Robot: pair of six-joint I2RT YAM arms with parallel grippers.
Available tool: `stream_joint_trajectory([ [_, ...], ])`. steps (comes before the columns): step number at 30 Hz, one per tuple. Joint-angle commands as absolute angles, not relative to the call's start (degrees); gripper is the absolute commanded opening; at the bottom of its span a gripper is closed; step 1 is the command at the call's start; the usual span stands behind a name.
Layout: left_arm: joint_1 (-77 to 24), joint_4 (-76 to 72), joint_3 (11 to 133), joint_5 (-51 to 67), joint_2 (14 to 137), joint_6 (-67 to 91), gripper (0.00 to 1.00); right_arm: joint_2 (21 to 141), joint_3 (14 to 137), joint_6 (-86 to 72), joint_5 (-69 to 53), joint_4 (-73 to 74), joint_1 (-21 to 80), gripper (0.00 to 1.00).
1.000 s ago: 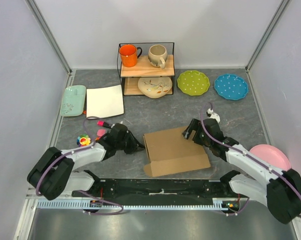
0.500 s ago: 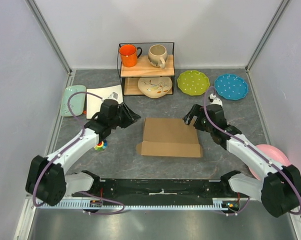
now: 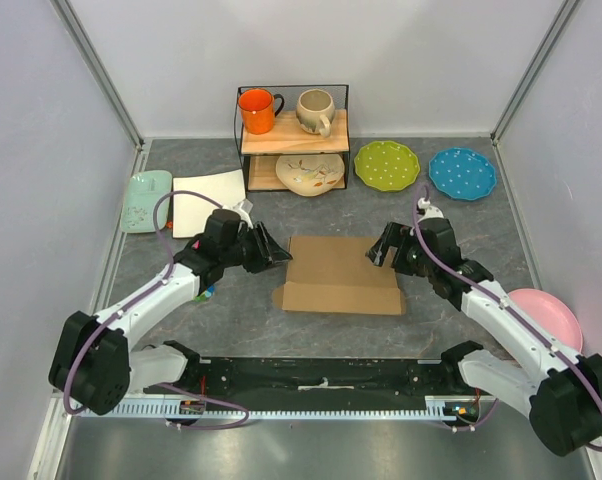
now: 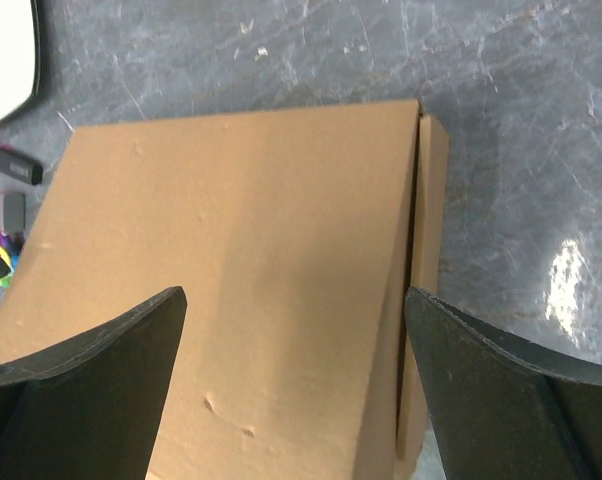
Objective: Fold the paper box
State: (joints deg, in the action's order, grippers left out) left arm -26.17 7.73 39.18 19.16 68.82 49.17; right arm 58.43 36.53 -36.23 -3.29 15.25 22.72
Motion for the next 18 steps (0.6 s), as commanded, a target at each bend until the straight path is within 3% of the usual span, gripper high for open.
stream_joint_trajectory([
  [1, -28.0, 10.1, 38.7, 23.1, 65.4, 44.6, 0.45, 54.1, 34.1, -34.5, -5.4, 18.5, 22.7, 0.98],
  [18, -30.0, 14.0, 37.1, 30.8, 63.7, 43.1, 0.45, 55.9, 33.5, -33.3, -14.2, 20.3, 22.8, 0.98],
])
